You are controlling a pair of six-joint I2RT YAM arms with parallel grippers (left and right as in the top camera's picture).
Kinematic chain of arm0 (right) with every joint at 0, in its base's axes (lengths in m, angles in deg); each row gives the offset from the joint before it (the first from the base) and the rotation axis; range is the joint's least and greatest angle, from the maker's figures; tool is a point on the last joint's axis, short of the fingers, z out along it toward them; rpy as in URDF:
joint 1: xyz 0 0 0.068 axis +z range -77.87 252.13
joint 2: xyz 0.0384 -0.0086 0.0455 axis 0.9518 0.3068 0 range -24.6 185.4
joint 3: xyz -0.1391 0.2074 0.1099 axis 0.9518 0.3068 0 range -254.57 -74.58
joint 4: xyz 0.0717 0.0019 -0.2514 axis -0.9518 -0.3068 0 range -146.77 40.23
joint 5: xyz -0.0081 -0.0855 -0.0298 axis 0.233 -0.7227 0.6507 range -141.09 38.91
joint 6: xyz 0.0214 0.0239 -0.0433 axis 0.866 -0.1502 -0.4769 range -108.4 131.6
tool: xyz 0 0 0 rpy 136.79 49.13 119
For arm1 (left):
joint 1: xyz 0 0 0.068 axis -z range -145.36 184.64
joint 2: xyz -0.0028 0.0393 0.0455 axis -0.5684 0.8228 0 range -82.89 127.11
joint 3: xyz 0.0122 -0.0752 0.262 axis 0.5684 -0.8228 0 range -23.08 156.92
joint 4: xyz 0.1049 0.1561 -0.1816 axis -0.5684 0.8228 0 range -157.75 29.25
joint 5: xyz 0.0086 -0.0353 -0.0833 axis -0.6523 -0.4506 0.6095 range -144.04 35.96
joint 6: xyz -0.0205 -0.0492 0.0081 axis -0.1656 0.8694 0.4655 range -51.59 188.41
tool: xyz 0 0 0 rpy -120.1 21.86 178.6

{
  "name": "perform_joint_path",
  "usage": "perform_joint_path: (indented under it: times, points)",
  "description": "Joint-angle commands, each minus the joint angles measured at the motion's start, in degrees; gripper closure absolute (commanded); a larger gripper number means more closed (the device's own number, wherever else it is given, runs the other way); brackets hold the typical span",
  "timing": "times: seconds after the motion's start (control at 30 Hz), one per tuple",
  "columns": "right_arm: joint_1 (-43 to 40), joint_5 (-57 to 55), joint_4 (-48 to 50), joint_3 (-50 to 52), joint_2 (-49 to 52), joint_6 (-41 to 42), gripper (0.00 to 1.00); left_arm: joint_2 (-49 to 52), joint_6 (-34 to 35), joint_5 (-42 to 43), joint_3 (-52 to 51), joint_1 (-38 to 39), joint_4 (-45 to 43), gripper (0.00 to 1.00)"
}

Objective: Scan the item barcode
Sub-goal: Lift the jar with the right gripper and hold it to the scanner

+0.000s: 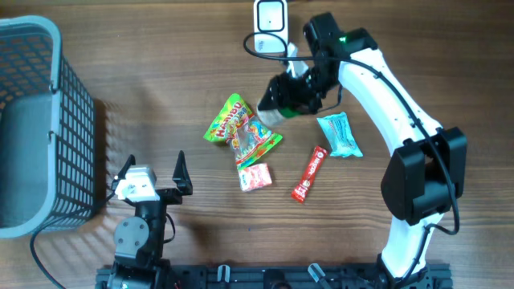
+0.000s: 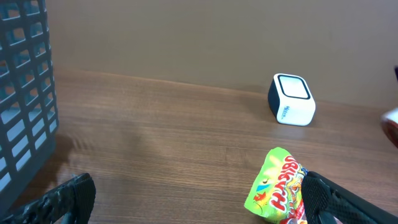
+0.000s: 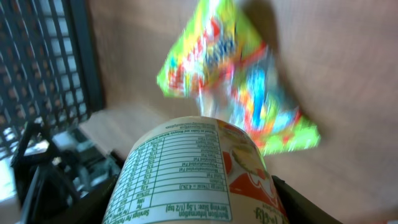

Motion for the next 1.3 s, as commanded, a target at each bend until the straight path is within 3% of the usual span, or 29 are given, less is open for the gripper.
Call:
perform_joint_path:
  times: [0.0,0.03,0.07,0.43,0.63,0.83,1.07,1.27]
  points:
    - [-0.24,-4.26,6.10,-1.46,-1.90,-1.73,0.43,-0.04,0.79,-0.52,-0.20,-0.37,-0.04,0.00]
    - [-0.24,-4.33,11.67,-1.46,-1.90,-0.20,0.50,-0.04,0.76,-0.52,-0.20,-0.37,-0.04,0.00]
    - [-0.24,-4.44,15.13,-1.46,-1.90,-0.22,0.51,-0.04,0.76,-0.52,-0.20,-0.37,-0.04,0.00]
    - [-0.02,-32.39,51.63,-0.79,0.98,-6.56,0.51,-0.04,0.76,-0.52,-0.20,-0.37,-0.04,0.00]
    - [-0.02,-33.09,73.35,-0.81,8.90,-6.51,0.51,-0.04,0.79,-0.52,-0.20,-0.37,-0.02,0.00]
    - [0.24,-33.09,87.56,-0.81,16.61,-6.29,0.54,-0.02,0.76,-0.52,-0.20,-0.37,-0.04,0.00]
    - [0.24,-33.14,94.86,-0.81,20.48,-6.38,0.49,0.00,0.76,-0.52,-0.20,-0.37,-0.02,0.00]
    - [-0.50,-33.92,89.24,-0.81,17.35,-6.54,0.44,0.02,0.79,-0.52,-0.20,-0.37,-0.04,0.00]
